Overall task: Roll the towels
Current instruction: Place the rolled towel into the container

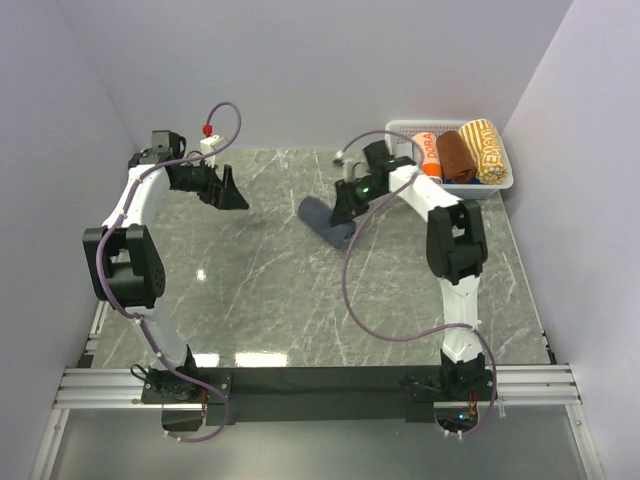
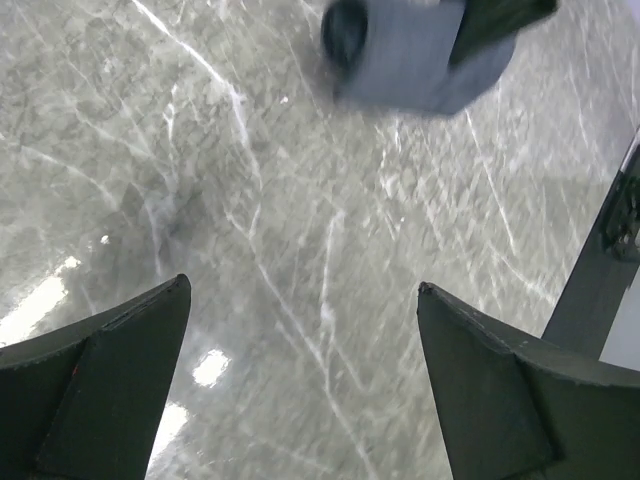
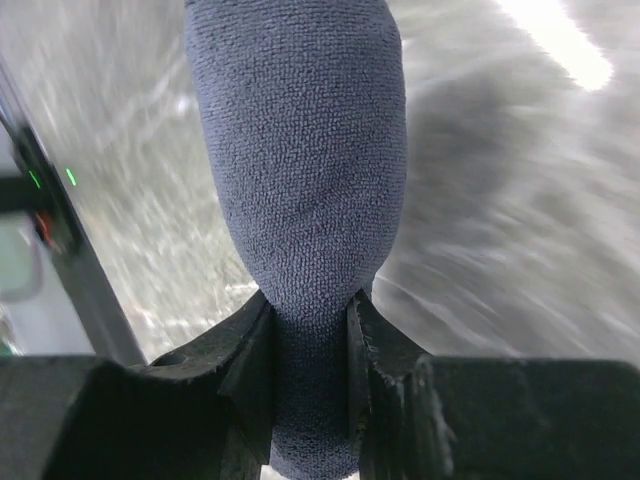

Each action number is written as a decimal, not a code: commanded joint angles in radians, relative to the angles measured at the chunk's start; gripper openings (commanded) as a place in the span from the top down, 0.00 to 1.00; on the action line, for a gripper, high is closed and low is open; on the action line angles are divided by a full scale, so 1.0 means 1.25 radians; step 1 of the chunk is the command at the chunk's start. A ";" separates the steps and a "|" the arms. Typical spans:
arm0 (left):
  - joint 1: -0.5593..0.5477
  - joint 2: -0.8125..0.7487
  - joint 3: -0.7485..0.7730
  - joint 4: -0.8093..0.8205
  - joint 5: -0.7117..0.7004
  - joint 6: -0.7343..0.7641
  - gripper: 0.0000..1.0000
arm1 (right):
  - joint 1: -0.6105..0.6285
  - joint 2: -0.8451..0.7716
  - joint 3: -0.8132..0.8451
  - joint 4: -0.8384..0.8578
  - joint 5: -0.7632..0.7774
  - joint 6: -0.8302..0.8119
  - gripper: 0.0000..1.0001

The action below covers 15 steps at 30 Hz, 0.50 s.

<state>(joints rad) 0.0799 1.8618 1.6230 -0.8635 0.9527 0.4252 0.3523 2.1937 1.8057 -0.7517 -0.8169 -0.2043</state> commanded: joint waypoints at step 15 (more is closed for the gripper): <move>-0.082 -0.079 0.043 0.062 -0.167 -0.167 0.01 | -0.392 -0.112 0.243 0.135 0.257 0.194 1.00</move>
<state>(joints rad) -0.0254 1.8194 1.6878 -0.8104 0.7620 0.2531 -0.1173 2.1128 2.0480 -0.6395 -0.6254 0.0181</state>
